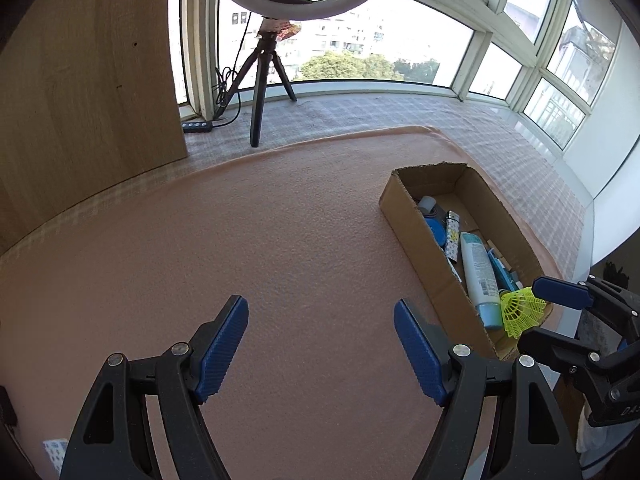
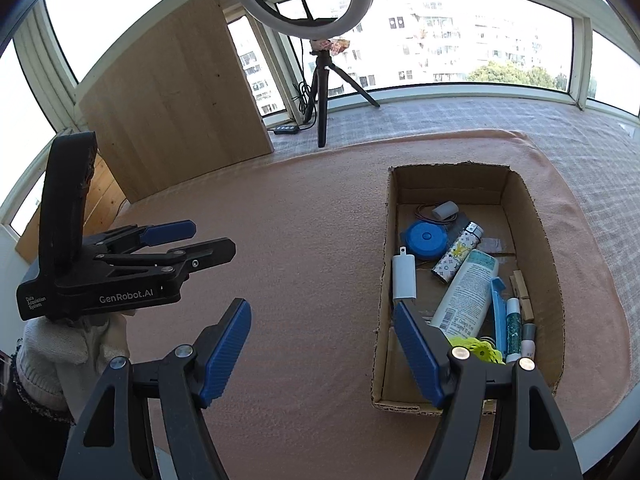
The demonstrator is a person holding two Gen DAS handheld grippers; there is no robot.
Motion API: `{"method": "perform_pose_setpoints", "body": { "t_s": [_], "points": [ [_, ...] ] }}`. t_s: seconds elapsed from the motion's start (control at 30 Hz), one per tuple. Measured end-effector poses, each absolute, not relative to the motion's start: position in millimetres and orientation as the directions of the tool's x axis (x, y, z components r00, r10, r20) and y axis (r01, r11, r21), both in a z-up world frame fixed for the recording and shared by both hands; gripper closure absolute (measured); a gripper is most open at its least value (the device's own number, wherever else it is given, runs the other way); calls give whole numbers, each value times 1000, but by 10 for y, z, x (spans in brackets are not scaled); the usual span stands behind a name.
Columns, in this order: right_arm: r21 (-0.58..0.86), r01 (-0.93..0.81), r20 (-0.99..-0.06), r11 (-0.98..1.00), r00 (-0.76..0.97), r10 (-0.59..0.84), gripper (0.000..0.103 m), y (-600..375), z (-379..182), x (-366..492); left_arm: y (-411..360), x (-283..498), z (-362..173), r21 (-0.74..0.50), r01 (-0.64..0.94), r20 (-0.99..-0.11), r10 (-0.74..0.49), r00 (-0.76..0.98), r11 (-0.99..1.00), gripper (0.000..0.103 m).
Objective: Organize objects
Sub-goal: 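Withdraw both tools from the box toward the star-patterned tissue pack, then close the right tool on the star-patterned tissue pack and lift it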
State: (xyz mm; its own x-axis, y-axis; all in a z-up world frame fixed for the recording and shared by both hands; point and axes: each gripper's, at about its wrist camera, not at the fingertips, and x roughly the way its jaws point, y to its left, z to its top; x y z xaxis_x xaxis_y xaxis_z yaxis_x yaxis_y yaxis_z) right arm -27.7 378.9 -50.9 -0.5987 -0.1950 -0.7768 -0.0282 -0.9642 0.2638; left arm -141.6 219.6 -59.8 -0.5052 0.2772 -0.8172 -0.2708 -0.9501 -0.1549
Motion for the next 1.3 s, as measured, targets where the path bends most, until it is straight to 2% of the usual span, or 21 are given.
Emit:
{"method": "perform_pose_setpoints", "body": {
  "t_s": [0.63,1.3],
  "points": [
    [305,144,-782,-941,-526,-334,33,2632,-537,-645,597,-620,-690,-140,-51,-825,145,-546,-989,22],
    [426,309,-808,-850,-293,-512,33,1001,-953,-1052,-1251,258,-1228,-179,188,-864,64,-499,-966,22]
  ]
}}
